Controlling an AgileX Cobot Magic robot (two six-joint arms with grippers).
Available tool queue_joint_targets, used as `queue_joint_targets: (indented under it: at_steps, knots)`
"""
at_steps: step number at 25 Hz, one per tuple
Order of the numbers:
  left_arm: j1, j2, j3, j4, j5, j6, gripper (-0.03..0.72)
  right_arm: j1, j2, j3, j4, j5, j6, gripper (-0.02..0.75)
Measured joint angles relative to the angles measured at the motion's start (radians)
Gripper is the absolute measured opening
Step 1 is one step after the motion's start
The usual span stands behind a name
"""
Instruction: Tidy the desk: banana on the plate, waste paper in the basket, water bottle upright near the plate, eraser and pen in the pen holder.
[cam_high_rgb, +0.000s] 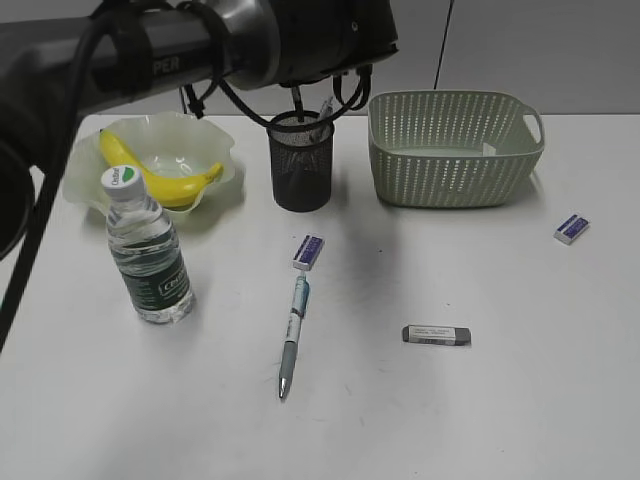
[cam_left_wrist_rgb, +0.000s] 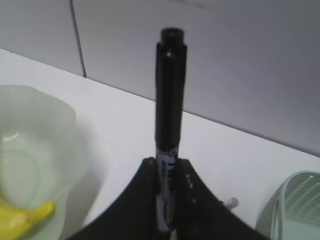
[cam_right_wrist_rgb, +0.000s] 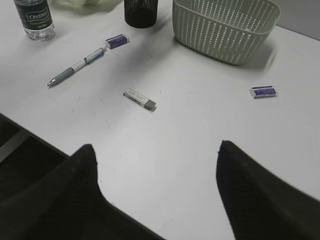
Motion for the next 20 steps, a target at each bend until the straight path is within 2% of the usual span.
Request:
queue_joint_targets:
  at_steps: [14, 18, 20]
  knots:
    - [0.05, 0.049, 0.001, 0.035, -0.094, 0.012, 0.072, 0.0, 0.0, 0.0, 0.0, 0.0, 0.0, 0.583]
    - [0.051, 0.049, 0.001, 0.017, -0.101, 0.014, 0.146, 0.0, 0.0, 0.0, 0.0, 0.0, 0.0, 0.583]
    - [0.051, 0.049, 0.001, 0.017, -0.104, 0.014, 0.21, 0.0, 0.0, 0.0, 0.0, 0.0, 0.0, 0.583]
